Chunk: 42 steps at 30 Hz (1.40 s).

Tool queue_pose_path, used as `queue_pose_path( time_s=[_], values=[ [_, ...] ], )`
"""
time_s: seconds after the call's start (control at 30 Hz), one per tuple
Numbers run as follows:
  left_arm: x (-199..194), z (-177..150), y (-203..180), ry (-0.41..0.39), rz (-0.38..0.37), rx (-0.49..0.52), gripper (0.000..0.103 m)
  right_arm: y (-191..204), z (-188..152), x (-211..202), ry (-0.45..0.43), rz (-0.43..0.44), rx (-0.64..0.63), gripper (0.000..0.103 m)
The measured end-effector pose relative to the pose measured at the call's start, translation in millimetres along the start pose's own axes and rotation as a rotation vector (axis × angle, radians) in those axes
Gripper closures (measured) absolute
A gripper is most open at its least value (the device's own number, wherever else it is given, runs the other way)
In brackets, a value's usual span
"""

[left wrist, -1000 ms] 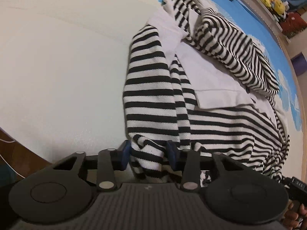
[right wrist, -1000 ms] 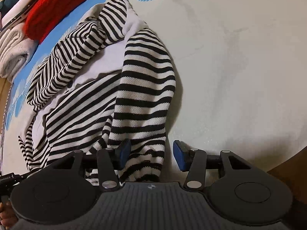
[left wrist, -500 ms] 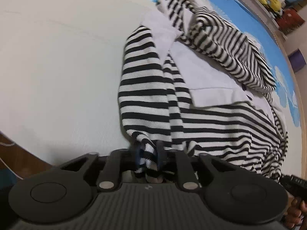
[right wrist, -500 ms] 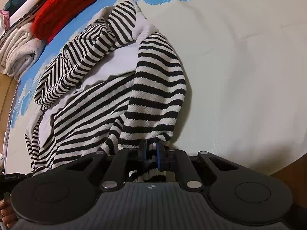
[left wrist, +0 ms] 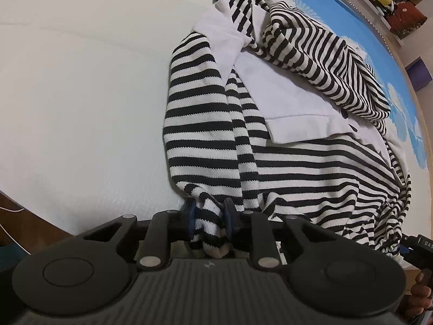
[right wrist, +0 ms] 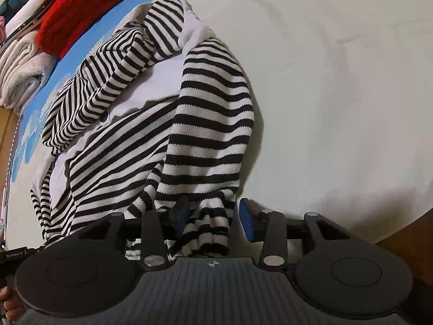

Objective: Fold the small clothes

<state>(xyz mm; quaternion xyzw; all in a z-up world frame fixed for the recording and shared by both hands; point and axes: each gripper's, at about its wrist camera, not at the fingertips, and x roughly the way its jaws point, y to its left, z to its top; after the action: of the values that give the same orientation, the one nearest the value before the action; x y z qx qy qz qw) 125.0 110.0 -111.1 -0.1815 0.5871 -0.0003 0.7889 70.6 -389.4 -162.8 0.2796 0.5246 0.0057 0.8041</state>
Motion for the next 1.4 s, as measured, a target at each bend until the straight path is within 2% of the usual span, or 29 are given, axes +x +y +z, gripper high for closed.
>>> queue_pose_path(
  time_s=[0.13, 0.17, 0.27, 0.43, 0.53, 0.6, 0.63, 0.67, 0.7, 0.87, 1.13, 1.4],
  values=[
    [-1.0, 0.7, 3.9, 0.003, -0.007, -0.024, 0.077, -1.7, 1.4, -4.3, -0.024, -0.001, 0.010, 0.060],
    [-1.0, 0.9, 5.1, 0.005, -0.007, -0.034, 0.072, -2.5, 1.9, -5.6, -0.031, -0.005, 0.015, 0.055],
    [-0.2, 1.0, 6.6, 0.009, -0.004, -0.043, 0.070, -7.3, 4.3, -8.9, -0.051, -0.016, 0.051, 0.044],
    [0.6, -0.5, 0.5, 0.005, 0.008, -0.013, 0.071, -2.8, 2.5, -0.6, -0.006, 0.002, 0.018, 0.042],
    [0.3, -1.6, -1.4, 0.006, 0.000, 0.005, 0.084, 4.9, -0.5, 1.8, 0.004, -0.023, -0.049, 0.043],
    [-1.3, -2.7, -3.8, 0.001, -0.001, 0.025, 0.091, 5.8, -0.8, 0.3, 0.004, -0.017, -0.066, 0.057],
    [-2.6, -3.4, -4.8, -0.005, 0.002, 0.030, 0.095, 5.2, -1.0, -0.4, 0.006, -0.009, -0.067, 0.078],
    [-4.4, -3.9, -5.3, -0.010, 0.000, 0.031, 0.097, 5.5, -1.5, -1.1, 0.007, -0.006, -0.069, 0.094],
    [-6.7, -4.4, -5.8, -0.017, -0.004, 0.031, 0.097, 6.3, -2.2, -3.4, -0.002, -0.007, -0.081, 0.097],
    [-34.5, -5.9, -15.1, -0.079, -0.061, 0.067, 0.099, 10.7, -1.9, -34.6, -0.097, 0.034, -0.086, 0.100],
    [-130.3, -9.3, -23.8, -0.222, -0.208, 0.172, 0.100, 7.2, -1.3, -129.0, -0.283, 0.206, -0.025, 0.101],
    [-232.9, -53.9, 2.1, -0.311, -0.363, 0.106, 0.100, 1.6, -47.7, -253.1, -0.431, 0.356, -0.104, 0.101]
  ],
)
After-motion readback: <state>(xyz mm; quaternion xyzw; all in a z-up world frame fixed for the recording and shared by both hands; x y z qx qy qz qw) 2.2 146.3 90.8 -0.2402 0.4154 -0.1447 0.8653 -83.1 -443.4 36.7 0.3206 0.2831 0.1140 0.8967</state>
